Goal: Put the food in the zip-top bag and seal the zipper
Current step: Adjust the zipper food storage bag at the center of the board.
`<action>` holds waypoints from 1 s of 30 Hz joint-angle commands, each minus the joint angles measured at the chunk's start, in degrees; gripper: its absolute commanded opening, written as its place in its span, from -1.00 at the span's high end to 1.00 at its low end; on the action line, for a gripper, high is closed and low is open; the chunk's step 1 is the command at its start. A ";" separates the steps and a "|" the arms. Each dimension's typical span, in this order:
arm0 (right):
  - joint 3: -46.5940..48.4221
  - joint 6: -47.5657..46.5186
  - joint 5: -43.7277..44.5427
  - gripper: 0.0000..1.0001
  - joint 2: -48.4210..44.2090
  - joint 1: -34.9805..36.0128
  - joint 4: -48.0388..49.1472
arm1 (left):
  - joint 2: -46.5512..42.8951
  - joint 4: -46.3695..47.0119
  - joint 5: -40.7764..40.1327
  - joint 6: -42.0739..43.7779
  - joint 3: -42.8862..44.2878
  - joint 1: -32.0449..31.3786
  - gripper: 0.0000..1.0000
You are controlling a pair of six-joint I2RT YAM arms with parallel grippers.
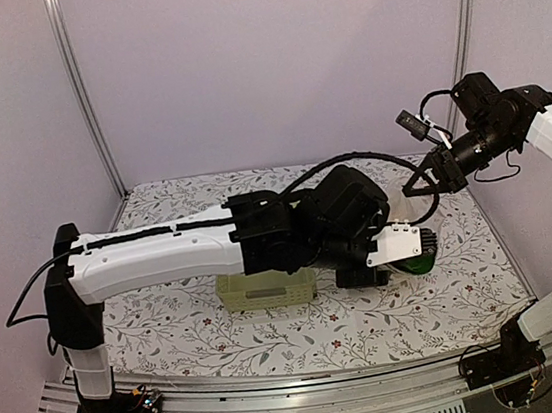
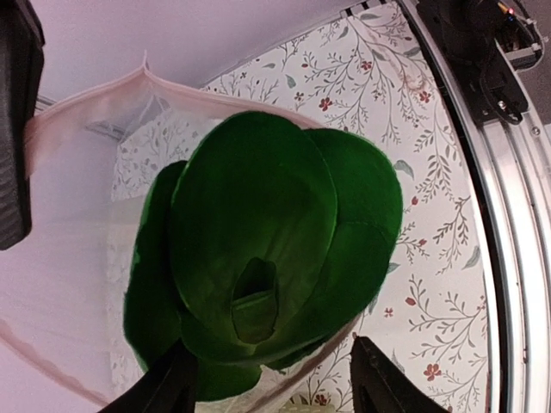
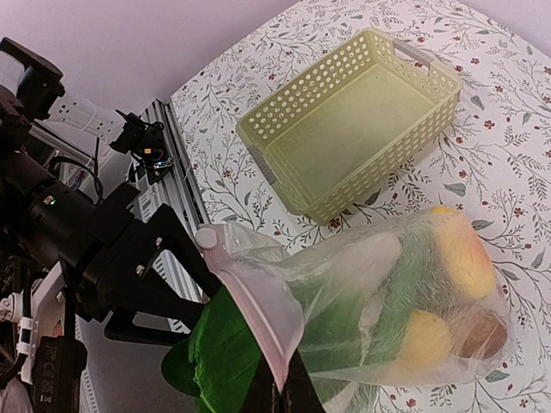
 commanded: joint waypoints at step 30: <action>2.88 -0.05 2.41 1.00 -2.18 0.17 0.36 | -1.86 -2.76 -12.31 7.07 10.99 -5.07 1.00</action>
